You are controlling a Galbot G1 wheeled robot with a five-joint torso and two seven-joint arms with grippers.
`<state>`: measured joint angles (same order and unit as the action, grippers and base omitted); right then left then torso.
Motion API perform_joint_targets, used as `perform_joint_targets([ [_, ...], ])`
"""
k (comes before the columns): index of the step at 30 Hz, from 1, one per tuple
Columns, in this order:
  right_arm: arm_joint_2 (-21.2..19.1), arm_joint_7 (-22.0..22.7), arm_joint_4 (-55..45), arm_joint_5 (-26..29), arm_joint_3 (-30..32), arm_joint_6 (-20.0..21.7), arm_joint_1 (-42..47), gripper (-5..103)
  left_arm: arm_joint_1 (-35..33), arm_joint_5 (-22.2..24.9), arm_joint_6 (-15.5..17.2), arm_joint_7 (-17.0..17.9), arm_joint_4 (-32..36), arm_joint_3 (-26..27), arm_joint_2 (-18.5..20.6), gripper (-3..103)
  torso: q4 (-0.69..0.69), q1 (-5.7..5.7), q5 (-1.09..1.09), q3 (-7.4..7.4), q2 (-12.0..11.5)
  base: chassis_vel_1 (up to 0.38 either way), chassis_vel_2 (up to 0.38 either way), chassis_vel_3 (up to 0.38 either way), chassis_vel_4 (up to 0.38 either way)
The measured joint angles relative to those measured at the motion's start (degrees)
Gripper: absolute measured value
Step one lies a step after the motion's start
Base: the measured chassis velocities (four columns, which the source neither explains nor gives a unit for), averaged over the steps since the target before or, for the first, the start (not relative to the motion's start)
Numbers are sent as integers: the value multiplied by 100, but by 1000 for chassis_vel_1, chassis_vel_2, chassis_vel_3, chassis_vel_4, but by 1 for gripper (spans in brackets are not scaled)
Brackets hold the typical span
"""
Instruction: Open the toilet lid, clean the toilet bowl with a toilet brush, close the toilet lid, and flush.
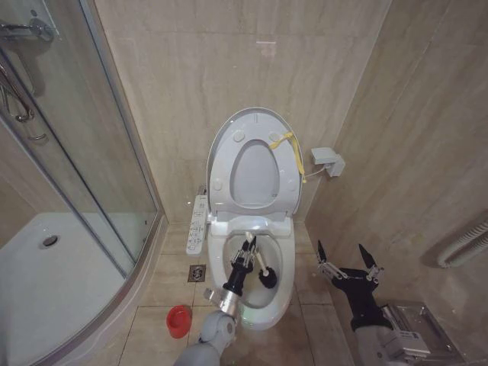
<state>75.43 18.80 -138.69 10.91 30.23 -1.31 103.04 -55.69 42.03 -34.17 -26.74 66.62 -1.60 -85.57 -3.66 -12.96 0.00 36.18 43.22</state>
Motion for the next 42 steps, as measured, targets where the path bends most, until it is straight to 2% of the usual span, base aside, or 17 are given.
perform_joint_targets([
  [1, 0, 0, 0, 0, 0, 0, 0, 100, 0, 0, 0, 0, 0, 0, 0, 22, 0, 0, 0, 0, 0, 0, 0, 0, 0],
  [4, 0, 0, 0, 0, 0, 0, 0, 100, 58, -678, -211, -74, -265, 96, 5, 22, -1, 0, -1, 0, 0, 0, 0, 0, 0],
  [6, 0, 0, 0, 0, 0, 0, 0, 100, 83, -701, -249, -68, -284, 98, 1, 22, -1, 0, 0, 0, 0, 0, 0, 0, 0],
  [8, 0, 0, 0, 0, 0, 0, 0, 100, 120, -403, -245, 14, -211, 47, -45, 22, -1, 0, 0, 1, 0, 0, 0, 0, 0],
  [9, 0, 0, 0, 0, 0, 0, 0, 100, 120, -403, -245, 14, -211, 47, -45, 22, -1, 0, 0, 1, 0, 0, 0, 0, 0],
  [12, 0, 0, 0, 0, 0, 0, 0, 100, 205, 492, -202, 189, -15, -100, -212, 22, -2, 0, 0, 0, 0, 0, 0, 0, 0],
  [15, 0, 0, 0, 0, 0, 0, 0, 100, 222, 673, -154, 236, 25, -147, -264, 22, -1, 0, 0, 1, 0, 0, 0, 0, 0],
  [18, 0, 0, 0, 0, 0, 0, 0, 100, 229, 623, -126, 219, -6, -159, -269, 22, 0, 0, 0, 0, 0, 0, 0, 0, 0],
  [19, 0, 0, 0, 0, 0, 0, 0, 100, 233, 413, -141, 170, -119, -134, -258, 22, 0, 0, 0, 0, 0, 0, 0, 0, 0],
  [22, 0, 0, 0, 0, 0, 0, 0, 100, 307, -617, -401, 145, -651, 96, -252, 22, -1, 0, -2, 0, 0, 0, 0, 0, 0],
  [23, 0, 0, 0, 0, 0, 0, 0, 100, 307, -617, -401, 145, -651, 96, -252, 22, -1, 0, -2, 0, 0, 0, 0, 0, 0],
  [25, 0, 0, 0, 0, 0, 0, 0, 100, 354, -981, -539, 165, -803, 197, -230, 22, -1, 0, -1, 0, 1, 0, 0, 0, 0],
  [28, 0, 0, 0, 0, 0, 0, 0, 100, 369, -1193, -541, 278, -752, 228, -164, 22, -1, 0, -2, 0, 1, 0, 0, 0, 0],
  [32, 0, 0, 0, 0, 0, 0, 0, 100, 441, -1883, -568, 461, -588, 324, -33, 20, -3, 0, -2, 1, 0, 0, 0, 0, 0],
  [38, 0, 0, 0, 0, 0, 0, 0, 100, 499, -2337, -552, 552, -576, 420, 97, 20, -1, 0, -1, 0, 0, 0, 0, 0, 0],
  [42, 0, 0, 0, 0, 0, 0, 0, 100, 537, -2631, -468, 550, -883, 470, 124, 20, 0, 0, -1, 1, 0, 0, 0, 0, 0],
])
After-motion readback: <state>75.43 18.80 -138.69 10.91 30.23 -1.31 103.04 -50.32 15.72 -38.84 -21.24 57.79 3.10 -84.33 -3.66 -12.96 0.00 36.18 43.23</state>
